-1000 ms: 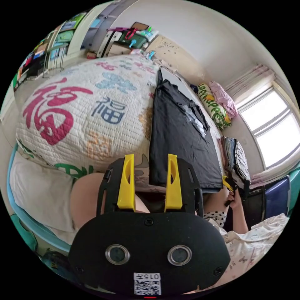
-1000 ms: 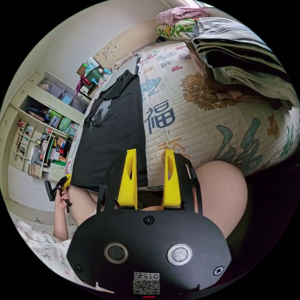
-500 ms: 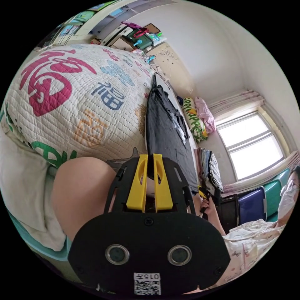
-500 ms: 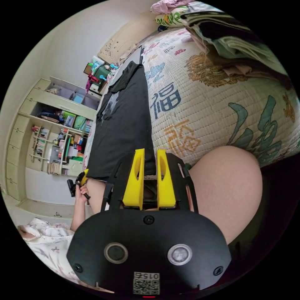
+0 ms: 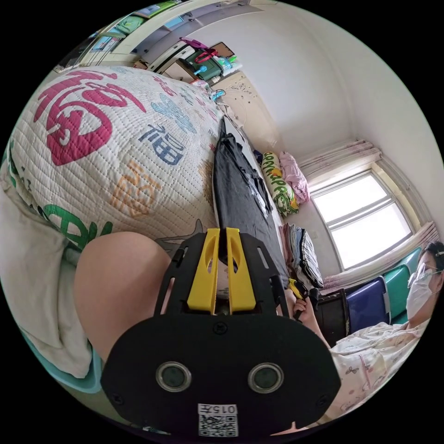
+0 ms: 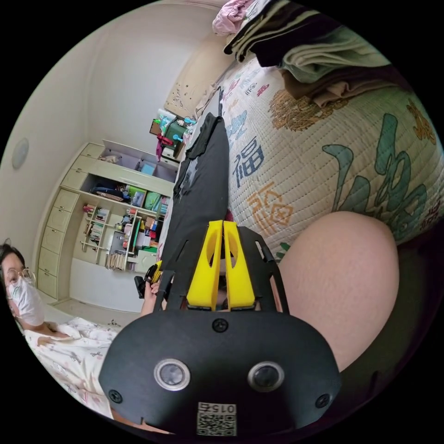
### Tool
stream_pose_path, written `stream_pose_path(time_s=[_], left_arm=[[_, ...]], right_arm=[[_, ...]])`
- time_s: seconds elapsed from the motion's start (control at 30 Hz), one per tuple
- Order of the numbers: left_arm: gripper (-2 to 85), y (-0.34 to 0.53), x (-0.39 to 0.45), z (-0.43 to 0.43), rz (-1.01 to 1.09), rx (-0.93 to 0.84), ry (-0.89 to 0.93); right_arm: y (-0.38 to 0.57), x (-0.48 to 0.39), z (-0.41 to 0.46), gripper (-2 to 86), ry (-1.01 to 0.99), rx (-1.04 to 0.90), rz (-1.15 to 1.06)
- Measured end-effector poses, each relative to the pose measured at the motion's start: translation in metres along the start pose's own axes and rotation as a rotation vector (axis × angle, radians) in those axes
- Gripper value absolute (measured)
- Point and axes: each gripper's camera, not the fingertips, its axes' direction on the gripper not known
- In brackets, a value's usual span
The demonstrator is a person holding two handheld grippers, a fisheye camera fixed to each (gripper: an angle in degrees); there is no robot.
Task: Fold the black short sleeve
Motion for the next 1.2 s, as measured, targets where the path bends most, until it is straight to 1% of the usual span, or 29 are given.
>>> stream_pose_path(time_s=[0.23,0.33,0.4,0.6,0.83,0.93,0.97,1.1,1.2], left_arm=[[-0.1,0.015,-0.003,0.005,-0.001,0.014,0.037],[-0.6,0.024,-0.005,0.000,-0.005,0.056,0.070],[-0.7,0.030,-0.006,0.000,0.005,0.060,0.087],[-0.7,0.038,0.001,0.006,-0.003,0.038,0.013],[-0.8,0.045,0.003,0.014,-0.026,0.040,0.006],[-0.8,0.047,0.003,0.019,-0.036,0.040,0.007],[-0.8,0.048,0.004,0.020,-0.028,0.040,0.006],[-0.8,0.053,0.003,0.022,-0.031,0.047,0.029],[-0.7,0.055,0.003,0.024,-0.027,0.041,0.022]], right_arm=[[0.005,-0.026,-0.013,-0.5,0.014,0.000,0.007],[0.008,-0.040,-0.021,-0.5,-0.004,0.010,-0.006],[0.011,-0.049,-0.023,-0.5,0.032,-0.004,-0.005],[0.014,-0.066,-0.025,-0.4,0.073,-0.018,0.017],[0.015,-0.076,-0.020,0.1,0.106,-0.035,0.028],[0.015,-0.083,-0.021,1.6,0.150,-0.014,0.032],[0.014,-0.086,-0.021,3.8,0.164,-0.015,0.028],[0.011,-0.087,-0.024,7.2,0.109,-0.063,0.029],[0.007,-0.089,-0.028,8.2,0.128,-0.099,0.029]])
